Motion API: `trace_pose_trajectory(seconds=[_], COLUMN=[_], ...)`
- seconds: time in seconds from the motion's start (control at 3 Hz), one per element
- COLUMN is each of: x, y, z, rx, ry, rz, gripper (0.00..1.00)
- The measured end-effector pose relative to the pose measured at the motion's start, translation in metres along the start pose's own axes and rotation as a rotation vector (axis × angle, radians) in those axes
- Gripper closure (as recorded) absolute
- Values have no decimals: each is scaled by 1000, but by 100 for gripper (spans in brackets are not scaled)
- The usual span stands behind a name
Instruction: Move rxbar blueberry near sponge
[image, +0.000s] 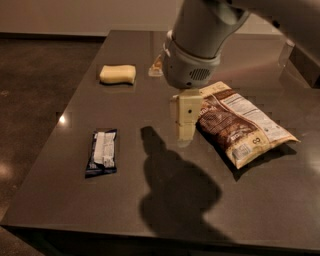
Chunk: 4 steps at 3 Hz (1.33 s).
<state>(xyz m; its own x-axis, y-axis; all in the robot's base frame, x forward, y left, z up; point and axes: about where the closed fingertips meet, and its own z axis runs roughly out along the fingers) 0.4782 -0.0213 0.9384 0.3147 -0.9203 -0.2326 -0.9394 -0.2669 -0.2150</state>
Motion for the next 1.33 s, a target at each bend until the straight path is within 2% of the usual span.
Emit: trace_pose_trajectory(seconds=[0.33,1.33], x=[-29,-67], y=[-4,-11], z=[21,95], rx=[-37,-212], ry=[-8,21], rz=[-76,-259], gripper=[0,0])
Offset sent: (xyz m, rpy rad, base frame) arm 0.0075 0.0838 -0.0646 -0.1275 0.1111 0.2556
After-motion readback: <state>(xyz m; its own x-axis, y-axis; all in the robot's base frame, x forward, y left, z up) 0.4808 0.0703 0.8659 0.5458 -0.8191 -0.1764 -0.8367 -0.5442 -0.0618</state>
